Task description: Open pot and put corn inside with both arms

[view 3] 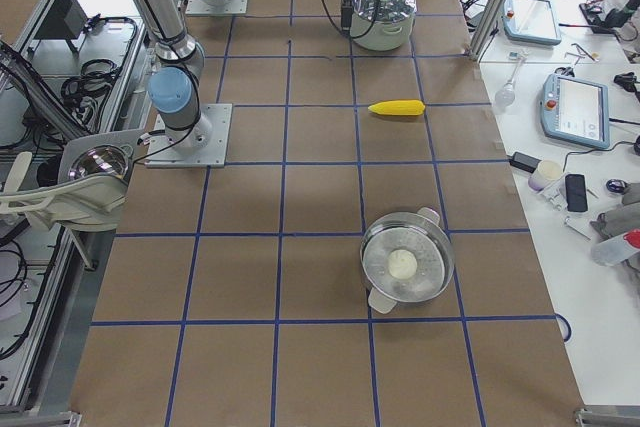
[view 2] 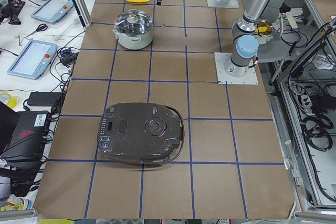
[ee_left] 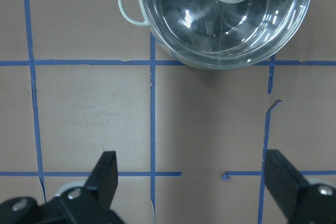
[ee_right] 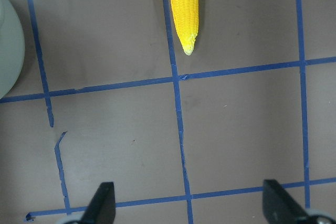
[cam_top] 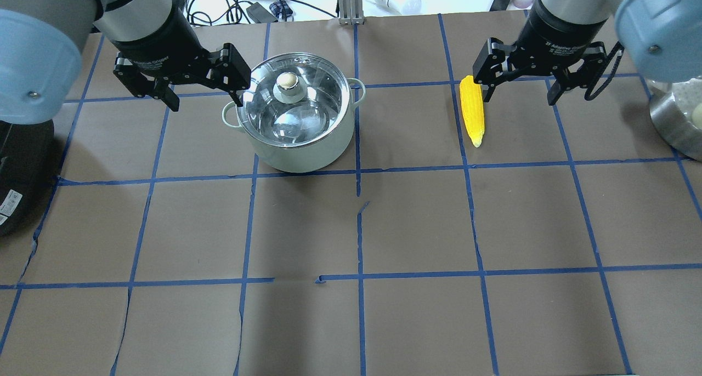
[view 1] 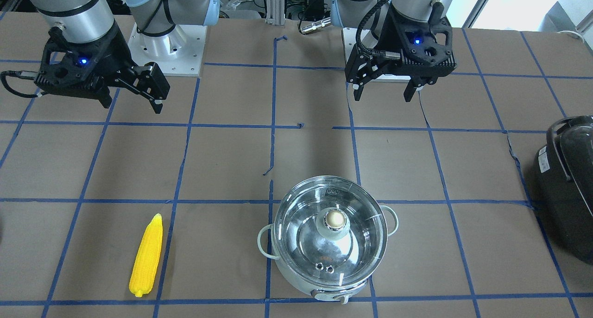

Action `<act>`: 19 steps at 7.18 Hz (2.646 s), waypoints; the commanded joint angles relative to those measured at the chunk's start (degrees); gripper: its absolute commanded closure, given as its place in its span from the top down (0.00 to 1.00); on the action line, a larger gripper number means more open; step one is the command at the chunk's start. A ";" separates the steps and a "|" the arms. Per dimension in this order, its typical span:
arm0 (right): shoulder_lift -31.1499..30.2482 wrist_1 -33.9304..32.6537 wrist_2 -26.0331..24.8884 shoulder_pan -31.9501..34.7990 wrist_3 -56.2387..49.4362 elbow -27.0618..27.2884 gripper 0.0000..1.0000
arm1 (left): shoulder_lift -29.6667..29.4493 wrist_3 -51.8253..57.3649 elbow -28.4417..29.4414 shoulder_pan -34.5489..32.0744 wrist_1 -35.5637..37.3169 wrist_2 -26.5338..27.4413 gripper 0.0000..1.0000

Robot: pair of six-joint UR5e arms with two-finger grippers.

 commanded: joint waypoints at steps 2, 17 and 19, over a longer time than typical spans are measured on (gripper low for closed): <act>0.00 -0.30 0.07 0.00 -0.28 0.22 1.00 | 0.07 0.00 -0.09 -0.03 -0.18 0.00 1.00; 7.44 -10.01 0.69 -0.44 -0.89 0.57 1.00 | -32.80 -7.13 17.93 -5.03 12.39 0.27 1.00; 12.37 -15.67 0.25 -0.61 -0.89 0.75 1.00 | -33.16 -6.07 17.06 -5.04 12.83 0.79 1.00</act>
